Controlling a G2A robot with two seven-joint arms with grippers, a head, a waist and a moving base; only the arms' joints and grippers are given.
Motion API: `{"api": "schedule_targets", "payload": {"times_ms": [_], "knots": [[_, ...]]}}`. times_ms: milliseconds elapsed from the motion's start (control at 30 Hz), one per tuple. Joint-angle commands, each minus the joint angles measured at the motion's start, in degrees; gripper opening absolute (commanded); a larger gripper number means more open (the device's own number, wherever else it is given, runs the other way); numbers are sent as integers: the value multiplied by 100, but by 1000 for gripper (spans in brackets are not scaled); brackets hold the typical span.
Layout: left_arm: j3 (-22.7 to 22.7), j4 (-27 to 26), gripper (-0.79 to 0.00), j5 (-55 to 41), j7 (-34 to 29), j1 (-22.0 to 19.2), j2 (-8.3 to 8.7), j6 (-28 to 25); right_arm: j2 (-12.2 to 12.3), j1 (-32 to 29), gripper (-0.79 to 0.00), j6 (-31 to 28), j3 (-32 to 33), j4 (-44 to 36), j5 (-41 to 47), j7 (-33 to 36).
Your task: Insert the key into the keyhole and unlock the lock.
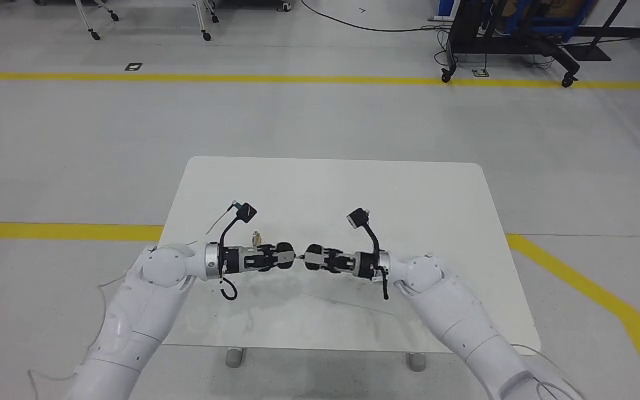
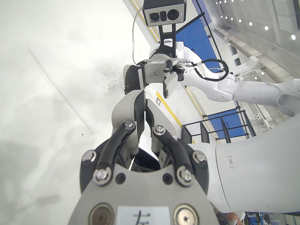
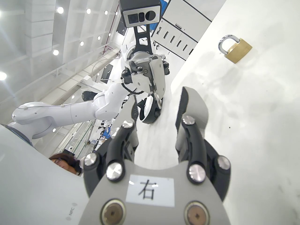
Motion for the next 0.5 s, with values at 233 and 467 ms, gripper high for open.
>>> {"api": "schedule_targets", "payload": {"times_ms": [233, 467], "knots": [[182, 29, -785, -192, 1, -88, 112, -1, 10, 17, -785, -28, -45, 5, 133, 120], [277, 107, 0, -92, 83, -168, 173, -82, 22, 15, -785, -116, -74, 28, 165, 165]]}}
